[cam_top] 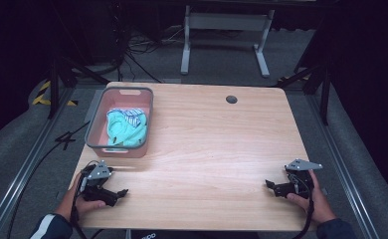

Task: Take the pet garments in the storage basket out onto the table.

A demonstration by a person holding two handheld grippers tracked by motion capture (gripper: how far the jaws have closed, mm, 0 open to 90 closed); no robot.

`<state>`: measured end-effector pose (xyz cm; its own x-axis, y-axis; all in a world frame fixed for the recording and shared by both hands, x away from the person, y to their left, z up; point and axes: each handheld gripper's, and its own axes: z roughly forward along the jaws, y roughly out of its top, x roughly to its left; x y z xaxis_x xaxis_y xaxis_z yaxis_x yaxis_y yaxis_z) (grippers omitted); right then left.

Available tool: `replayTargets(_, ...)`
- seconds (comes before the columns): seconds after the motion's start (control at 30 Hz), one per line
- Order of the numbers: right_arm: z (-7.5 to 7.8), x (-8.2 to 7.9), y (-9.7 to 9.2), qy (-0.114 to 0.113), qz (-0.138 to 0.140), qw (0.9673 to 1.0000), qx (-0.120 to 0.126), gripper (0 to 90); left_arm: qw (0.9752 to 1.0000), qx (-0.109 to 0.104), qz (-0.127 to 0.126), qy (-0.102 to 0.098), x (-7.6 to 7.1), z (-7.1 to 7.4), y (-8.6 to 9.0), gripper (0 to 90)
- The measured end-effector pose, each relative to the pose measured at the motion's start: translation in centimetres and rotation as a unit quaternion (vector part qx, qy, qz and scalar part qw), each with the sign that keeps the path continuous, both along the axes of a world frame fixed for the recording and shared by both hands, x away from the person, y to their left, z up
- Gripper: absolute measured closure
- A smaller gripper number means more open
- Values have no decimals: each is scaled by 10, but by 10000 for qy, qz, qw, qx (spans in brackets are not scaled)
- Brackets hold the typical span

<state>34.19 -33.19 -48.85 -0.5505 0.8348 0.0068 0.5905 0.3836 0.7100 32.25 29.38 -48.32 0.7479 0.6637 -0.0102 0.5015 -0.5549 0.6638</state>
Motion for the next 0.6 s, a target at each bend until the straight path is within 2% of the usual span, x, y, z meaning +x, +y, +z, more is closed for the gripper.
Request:
replayTargets(0.33,0,0,0,0,0,10000,-2,4,10000,12,66,7,-1,1,0,31)
replayTargets(0.43,0,0,0,1,0,10000,-1,4,9999,37,117,51,0,3,1,68)
replayTargets(0.5,0,0,0,1,0,10000,-3,4,9999,-25,135,66,0,8,2,186)
replayTargets(0.53,0,0,0,2,0,10000,-3,4,9998,-121,91,138,-1,10,3,212)
replayTargets(0.6,0,0,0,2,0,10000,-2,3,9999,-67,38,78,-3,15,1,166)
